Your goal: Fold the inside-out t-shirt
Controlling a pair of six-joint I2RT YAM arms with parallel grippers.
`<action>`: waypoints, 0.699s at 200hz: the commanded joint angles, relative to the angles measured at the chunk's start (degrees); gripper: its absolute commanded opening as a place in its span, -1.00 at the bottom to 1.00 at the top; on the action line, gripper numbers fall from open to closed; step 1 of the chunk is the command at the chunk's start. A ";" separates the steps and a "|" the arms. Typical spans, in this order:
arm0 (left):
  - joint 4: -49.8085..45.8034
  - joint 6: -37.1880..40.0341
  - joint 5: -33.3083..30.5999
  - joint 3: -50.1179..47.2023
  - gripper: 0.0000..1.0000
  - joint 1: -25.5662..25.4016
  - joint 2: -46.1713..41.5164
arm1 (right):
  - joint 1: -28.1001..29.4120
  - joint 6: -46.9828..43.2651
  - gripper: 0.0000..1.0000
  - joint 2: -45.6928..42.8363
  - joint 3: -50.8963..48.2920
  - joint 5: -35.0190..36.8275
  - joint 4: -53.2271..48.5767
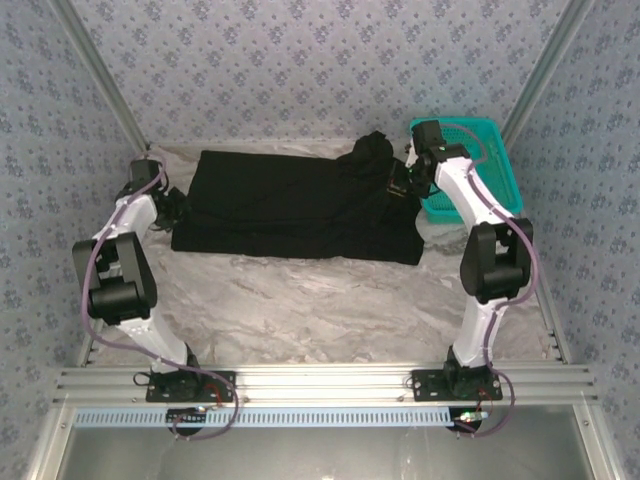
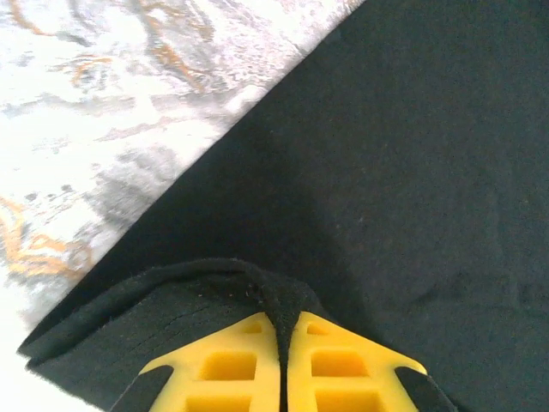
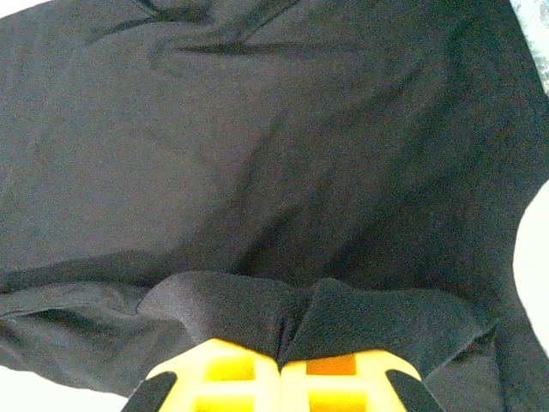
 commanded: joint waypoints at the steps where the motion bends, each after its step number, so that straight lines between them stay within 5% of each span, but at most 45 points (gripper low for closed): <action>1: 0.11 0.56 0.53 3.37 -0.85 -0.92 1.52 | -0.85 -2.45 -1.00 0.71 3.27 3.76 -3.45; 78: -0.89 1.18 0.19 9.96 -0.83 -3.40 6.12 | -3.19 -4.45 -1.00 -1.00 7.17 7.87 -7.10; 140: -1.75 2.12 -1.75 13.95 -0.81 -3.55 11.64 | -2.53 -2.75 -1.00 6.62 12.17 4.92 -2.68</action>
